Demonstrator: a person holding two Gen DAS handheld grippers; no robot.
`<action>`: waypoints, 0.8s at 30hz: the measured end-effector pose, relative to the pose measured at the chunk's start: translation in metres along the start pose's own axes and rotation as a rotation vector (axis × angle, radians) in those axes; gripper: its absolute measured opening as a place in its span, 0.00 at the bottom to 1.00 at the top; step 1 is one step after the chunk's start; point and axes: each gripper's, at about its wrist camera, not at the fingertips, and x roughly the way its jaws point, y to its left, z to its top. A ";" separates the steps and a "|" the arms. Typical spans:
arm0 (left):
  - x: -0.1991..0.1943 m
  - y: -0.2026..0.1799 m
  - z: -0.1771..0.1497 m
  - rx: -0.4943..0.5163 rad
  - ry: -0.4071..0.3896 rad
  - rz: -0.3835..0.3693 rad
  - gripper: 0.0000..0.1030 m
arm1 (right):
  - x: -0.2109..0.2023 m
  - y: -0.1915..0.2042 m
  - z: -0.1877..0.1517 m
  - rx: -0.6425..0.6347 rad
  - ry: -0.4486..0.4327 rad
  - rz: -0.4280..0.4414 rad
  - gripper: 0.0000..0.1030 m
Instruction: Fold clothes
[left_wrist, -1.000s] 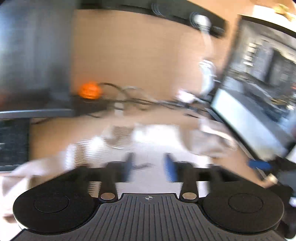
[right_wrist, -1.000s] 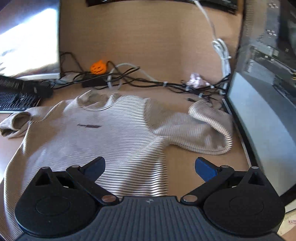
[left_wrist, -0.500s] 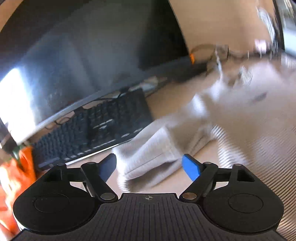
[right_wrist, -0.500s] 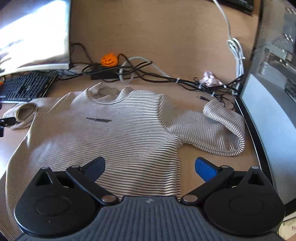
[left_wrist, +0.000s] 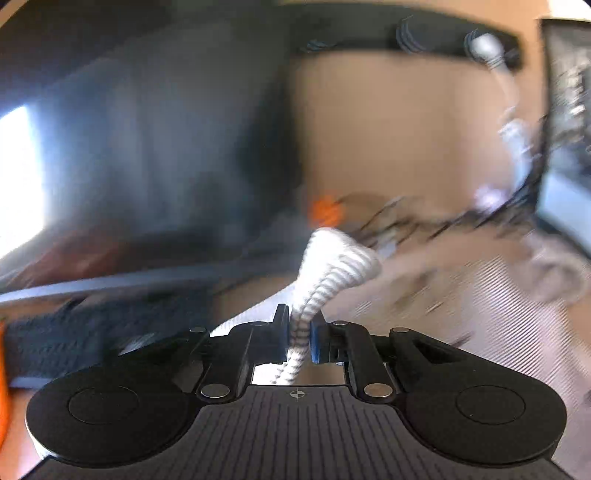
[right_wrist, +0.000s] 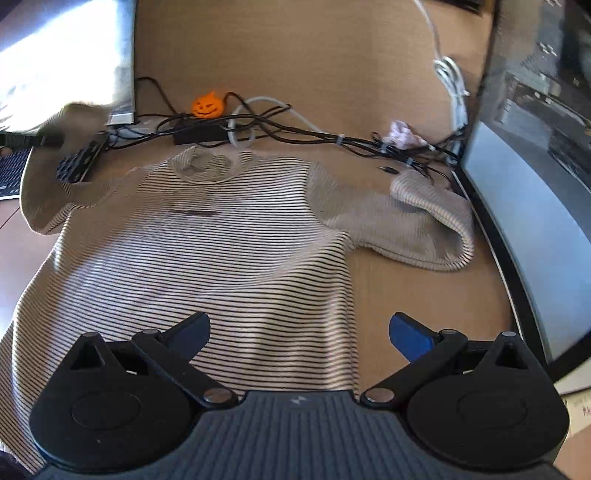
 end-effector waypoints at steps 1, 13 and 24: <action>0.000 -0.015 0.009 0.009 -0.014 -0.032 0.12 | -0.002 -0.004 -0.001 0.009 -0.003 -0.003 1.00; 0.042 -0.142 0.033 0.021 0.009 -0.366 0.63 | -0.011 -0.063 -0.004 0.100 -0.023 -0.077 1.00; 0.037 -0.081 -0.041 0.022 0.174 -0.211 0.89 | 0.035 -0.053 0.040 0.036 -0.036 0.041 1.00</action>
